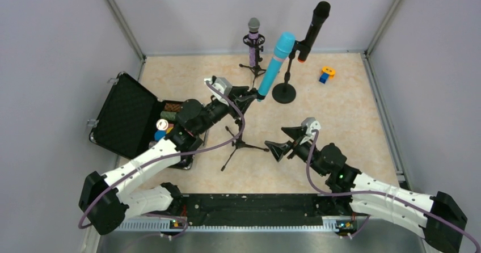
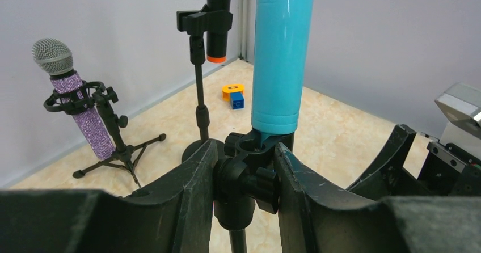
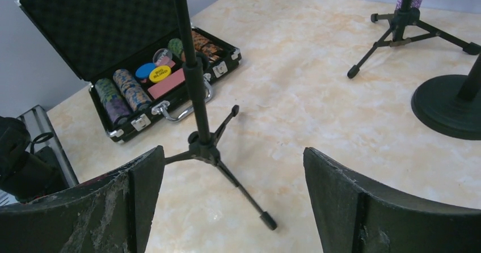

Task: Attach the microphones to the stand

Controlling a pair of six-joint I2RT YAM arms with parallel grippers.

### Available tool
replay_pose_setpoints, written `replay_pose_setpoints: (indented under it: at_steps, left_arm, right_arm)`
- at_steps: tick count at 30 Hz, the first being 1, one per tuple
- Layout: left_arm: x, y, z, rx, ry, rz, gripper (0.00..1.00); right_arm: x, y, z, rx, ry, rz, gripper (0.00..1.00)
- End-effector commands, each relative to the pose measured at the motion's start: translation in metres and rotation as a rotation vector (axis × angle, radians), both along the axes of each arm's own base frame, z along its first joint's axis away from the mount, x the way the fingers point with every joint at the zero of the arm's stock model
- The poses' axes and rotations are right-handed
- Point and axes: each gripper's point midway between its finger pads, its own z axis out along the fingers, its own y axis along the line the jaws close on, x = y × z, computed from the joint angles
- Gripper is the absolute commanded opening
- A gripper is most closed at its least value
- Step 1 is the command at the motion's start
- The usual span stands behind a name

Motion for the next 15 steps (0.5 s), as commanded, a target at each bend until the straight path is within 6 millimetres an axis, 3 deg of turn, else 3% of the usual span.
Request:
replay_pose_setpoints:
  at_steps: [1, 8, 15]
  left_arm:
    - [-0.003, 0.014, 0.077, -0.175, -0.205, 0.039, 0.0]
    - [0.0, 0.016, 0.068, -0.184, -0.225, 0.058, 0.0]
    - [-0.002, 0.024, 0.022, -0.193, -0.188, 0.082, 0.0]
  right_arm:
    - [0.003, -0.004, 0.0, 0.012, 0.026, -0.029, 0.89]
    - [0.005, -0.007, -0.007, 0.001, 0.03, -0.048, 0.89]
    - [0.004, -0.01, -0.019, -0.011, 0.045, -0.056, 0.89]
